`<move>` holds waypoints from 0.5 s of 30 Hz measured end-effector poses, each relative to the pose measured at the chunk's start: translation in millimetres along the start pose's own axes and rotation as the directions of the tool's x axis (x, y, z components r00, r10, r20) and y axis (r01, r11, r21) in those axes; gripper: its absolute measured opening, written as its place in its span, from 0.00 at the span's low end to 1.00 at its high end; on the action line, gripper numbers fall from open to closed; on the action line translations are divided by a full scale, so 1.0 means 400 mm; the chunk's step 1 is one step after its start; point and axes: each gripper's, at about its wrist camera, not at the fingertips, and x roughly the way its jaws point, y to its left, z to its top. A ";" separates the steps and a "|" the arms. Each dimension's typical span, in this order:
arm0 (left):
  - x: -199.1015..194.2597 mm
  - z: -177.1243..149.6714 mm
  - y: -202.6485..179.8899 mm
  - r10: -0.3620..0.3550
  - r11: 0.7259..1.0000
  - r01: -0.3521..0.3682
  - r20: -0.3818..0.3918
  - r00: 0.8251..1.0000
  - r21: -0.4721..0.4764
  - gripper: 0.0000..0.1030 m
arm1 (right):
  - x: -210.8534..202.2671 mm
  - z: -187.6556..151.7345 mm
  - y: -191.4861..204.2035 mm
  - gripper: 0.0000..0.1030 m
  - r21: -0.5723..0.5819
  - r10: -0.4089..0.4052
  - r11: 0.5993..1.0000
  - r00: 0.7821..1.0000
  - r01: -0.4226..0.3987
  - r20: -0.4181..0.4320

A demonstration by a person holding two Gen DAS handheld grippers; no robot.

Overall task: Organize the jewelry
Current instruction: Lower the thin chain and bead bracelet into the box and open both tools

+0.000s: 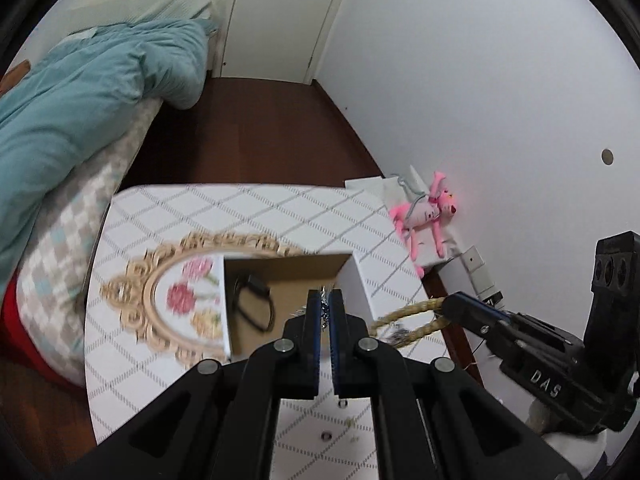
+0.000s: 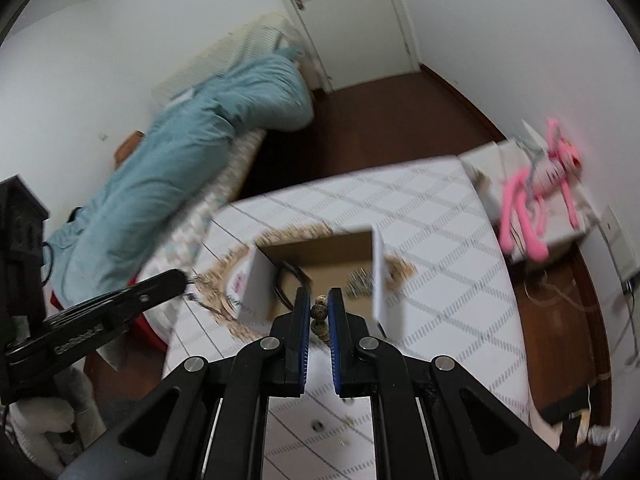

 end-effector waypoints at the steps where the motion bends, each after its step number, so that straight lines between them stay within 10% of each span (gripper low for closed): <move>1: 0.017 0.020 0.003 0.001 1.000 -0.001 -0.010 1.000 0.007 0.01 | 0.011 0.019 0.007 0.09 -0.014 0.002 1.000 1.000 -0.002 -0.002; 15: 0.263 0.082 0.035 0.038 0.999 -0.032 -0.249 0.968 0.031 0.05 | 0.252 0.066 -0.034 0.09 0.049 0.063 0.997 0.978 -0.055 -0.197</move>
